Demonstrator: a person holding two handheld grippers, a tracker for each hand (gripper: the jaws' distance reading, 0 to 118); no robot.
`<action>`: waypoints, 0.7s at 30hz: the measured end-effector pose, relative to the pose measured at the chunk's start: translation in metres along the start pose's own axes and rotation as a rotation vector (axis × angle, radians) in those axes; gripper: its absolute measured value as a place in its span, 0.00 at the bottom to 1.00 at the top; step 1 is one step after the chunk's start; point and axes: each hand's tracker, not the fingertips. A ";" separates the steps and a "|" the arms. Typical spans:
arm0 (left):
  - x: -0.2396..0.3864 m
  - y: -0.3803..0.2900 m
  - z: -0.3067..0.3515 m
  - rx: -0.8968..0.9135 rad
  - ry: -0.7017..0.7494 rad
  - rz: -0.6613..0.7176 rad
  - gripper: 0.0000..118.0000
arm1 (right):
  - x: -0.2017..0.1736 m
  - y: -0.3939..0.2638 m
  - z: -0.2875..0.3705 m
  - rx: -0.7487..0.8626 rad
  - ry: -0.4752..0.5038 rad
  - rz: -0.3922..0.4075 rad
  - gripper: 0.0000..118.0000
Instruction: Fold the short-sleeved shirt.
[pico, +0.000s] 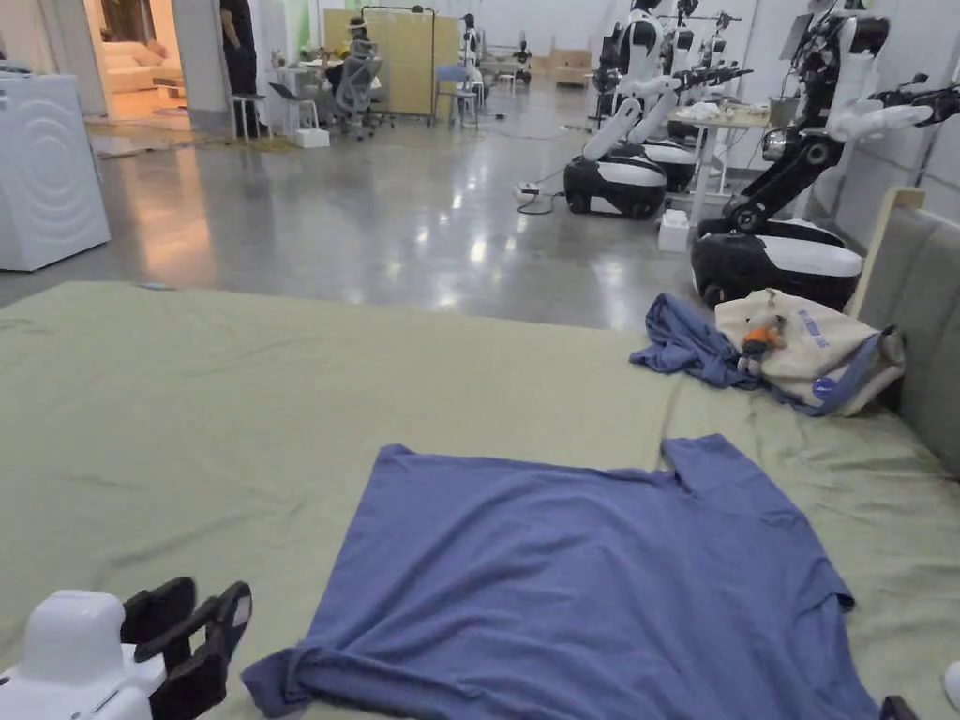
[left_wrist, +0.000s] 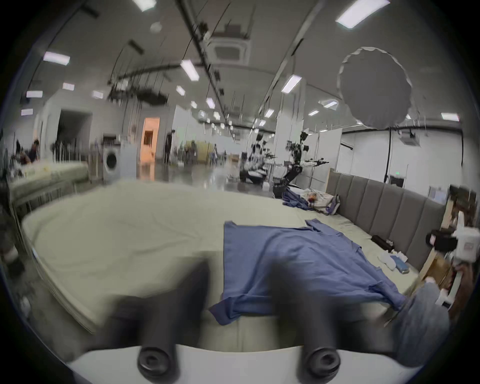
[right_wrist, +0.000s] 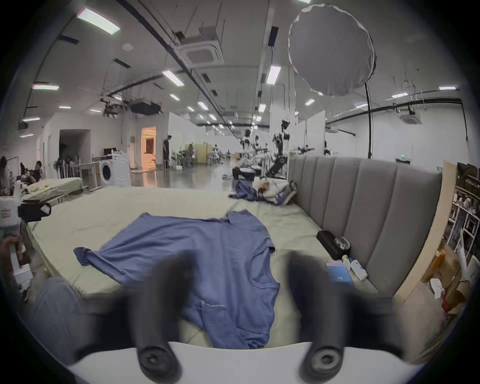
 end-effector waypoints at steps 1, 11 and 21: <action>0.007 -0.001 -0.009 -0.036 0.022 -0.029 0.00 | -0.002 0.002 0.000 -0.020 -0.021 0.006 0.30; -0.008 -0.072 -0.106 -0.458 -0.031 -0.090 1.00 | -0.026 -0.014 0.028 -0.087 0.044 -0.065 0.02; -0.002 -0.097 -0.181 -0.555 -0.017 -0.106 0.03 | 0.011 -0.049 0.028 -0.282 -0.050 -0.071 0.28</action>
